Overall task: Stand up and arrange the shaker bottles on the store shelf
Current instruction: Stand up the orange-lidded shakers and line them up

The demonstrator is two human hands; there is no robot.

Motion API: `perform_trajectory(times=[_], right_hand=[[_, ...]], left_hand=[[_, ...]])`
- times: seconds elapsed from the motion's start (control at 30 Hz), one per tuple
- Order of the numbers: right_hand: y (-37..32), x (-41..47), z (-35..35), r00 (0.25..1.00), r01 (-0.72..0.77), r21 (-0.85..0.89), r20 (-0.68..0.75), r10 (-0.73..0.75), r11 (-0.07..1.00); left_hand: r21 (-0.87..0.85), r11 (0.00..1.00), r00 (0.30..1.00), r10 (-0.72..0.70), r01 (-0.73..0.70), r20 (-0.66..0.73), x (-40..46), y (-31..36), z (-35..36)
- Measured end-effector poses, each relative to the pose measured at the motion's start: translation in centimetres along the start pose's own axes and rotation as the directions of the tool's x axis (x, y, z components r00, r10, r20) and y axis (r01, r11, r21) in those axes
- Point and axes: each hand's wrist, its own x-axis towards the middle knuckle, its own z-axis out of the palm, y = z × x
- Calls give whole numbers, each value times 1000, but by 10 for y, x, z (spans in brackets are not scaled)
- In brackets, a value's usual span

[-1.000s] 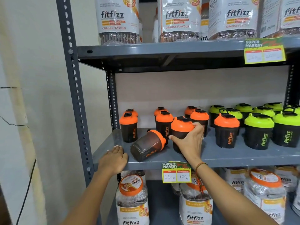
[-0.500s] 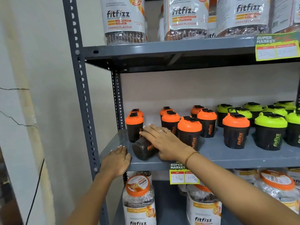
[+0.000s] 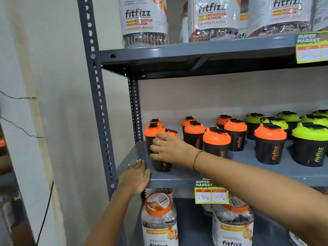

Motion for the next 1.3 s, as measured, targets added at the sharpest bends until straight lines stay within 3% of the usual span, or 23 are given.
perform_trajectory(times=[0.2, 0.33, 0.4, 0.5, 0.6, 0.67, 0.73, 0.77, 0.83, 0.93, 1.0, 1.07, 1.17, 1.3], right_hand=[[-22, 10, -12, 985, 108, -240, 156, -71, 965], [-34, 7, -19, 971, 147, -280, 225, -84, 949], [-30, -3, -21, 987, 107, -237, 138, -75, 966], [-21, -32, -28, 993, -7, -82, -116, -2, 997], [-6, -80, -40, 939, -217, 153, -235, 249, 964], [3, -115, -36, 783, -443, 405, -260, 565, 800], [4, -147, -21, 496, -595, 653, -162, 853, 469], [1, -159, -12, 371, -632, 719, -49, 927, 290], [-8, -174, 10, 238, -662, 750, 217, 947, -6], [-16, -181, 34, 223, -481, 771, 567, 793, -416], [-13, -179, 44, 278, -382, 712, 697, 661, -590], [-9, -176, 52, 336, -356, 674, 738, 585, -647], [-8, -172, 58, 383, -388, 675, 737, 557, -627], [-9, -164, 55, 472, -326, 719, 687, 553, -614]], left_hand=[[-17, 1000, 1000, 13, -13, 9, 1, -1, 1], [-30, 999, 1000, 18, -17, 19, -1, 2, -3], [-29, 1000, 1000, 11, -10, 21, -5, 4, -5], [-61, 998, 1000, 17, -17, 14, -8, 5, -7], [-117, 993, 999, -18, 22, 33, -7, 8, -12], [-272, 958, 994, -67, 87, 81, -7, 8, -19], [-537, 832, 986, -60, 136, 156, -8, 6, -25], [-669, 728, 984, -46, 151, 172, -8, 9, -27], [-821, 551, 988, -58, 149, 141, -7, 21, -31], [-831, 542, 988, -142, 128, 60, -4, 41, -26], [-807, 572, 981, -187, 144, 42, -2, 46, -22], [-782, 599, 976, -210, 173, 55, 0, 43, -21], [-744, 644, 975, -216, 179, 47, -1, 38, -19], [-789, 598, 982, -188, 141, 33, -2, 30, -21]])
